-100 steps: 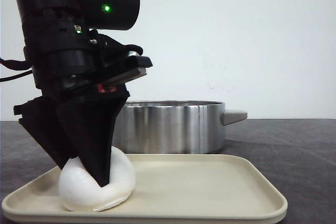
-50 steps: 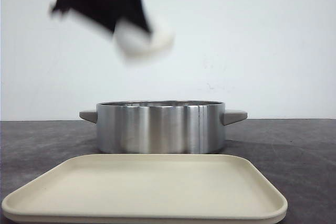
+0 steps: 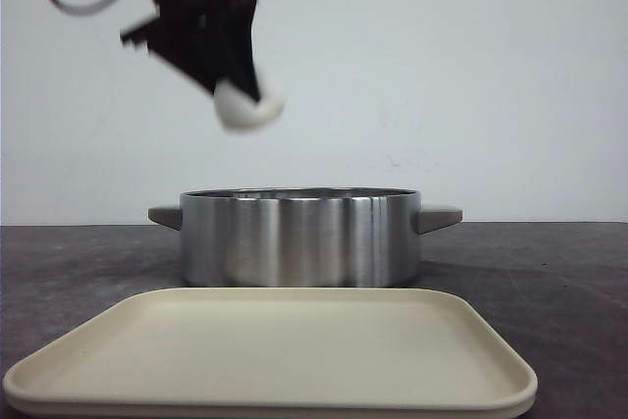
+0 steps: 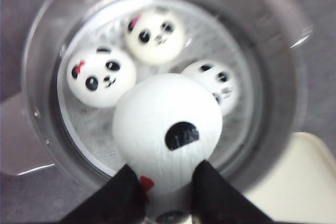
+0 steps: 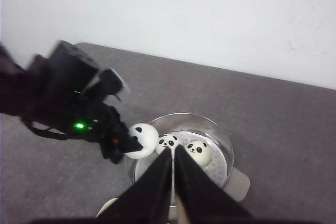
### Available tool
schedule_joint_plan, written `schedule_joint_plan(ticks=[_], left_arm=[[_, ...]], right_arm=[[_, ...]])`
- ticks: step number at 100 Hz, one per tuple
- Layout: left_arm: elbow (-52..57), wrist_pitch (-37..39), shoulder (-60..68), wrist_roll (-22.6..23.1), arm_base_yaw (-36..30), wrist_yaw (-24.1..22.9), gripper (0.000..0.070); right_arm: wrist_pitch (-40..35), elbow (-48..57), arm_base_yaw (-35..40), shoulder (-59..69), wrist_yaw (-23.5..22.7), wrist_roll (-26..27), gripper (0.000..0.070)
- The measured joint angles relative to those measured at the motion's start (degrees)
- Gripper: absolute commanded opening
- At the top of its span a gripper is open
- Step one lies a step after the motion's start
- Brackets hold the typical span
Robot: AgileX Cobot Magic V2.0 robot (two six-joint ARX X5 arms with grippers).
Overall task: Steam buns
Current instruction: 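Carry the bun with the left gripper into the pot and release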
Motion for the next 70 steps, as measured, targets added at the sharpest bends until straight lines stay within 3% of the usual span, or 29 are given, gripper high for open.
schedule_joint_plan(ticks=[27, 32, 44, 48, 57, 70], left_arm=[[0.00, 2.69, 8.22, -0.09, 0.57, 0.22, 0.0014], [0.00, 2.69, 9.40, -0.35, 0.66, 0.24, 0.0101], [0.00, 2.67, 11.58, -1.92, 1.11, 0.26, 0.0443], [0.00, 2.95, 11.74, -2.43, 1.31, 0.31, 0.0516], [0.48, 4.46, 11.69, -3.61, 1.33, 0.28, 0.0558], [2.54, 3.89, 11.69, -4.57, 1.33, 0.31, 0.0558]], right_arm=[[0.00, 0.00, 0.00, 0.66, 0.00, 0.85, 0.0000], [0.00, 0.00, 0.00, 0.66, 0.00, 0.90, 0.0000], [0.00, 0.00, 0.00, 0.63, 0.00, 1.09, 0.0000], [-0.02, 0.00, 0.00, 0.63, 0.00, 1.11, 0.0000], [-0.02, 0.00, 0.00, 0.63, 0.02, 1.18, 0.0000], [-0.04, 0.00, 0.00, 0.66, 1.14, 1.31, 0.0000]])
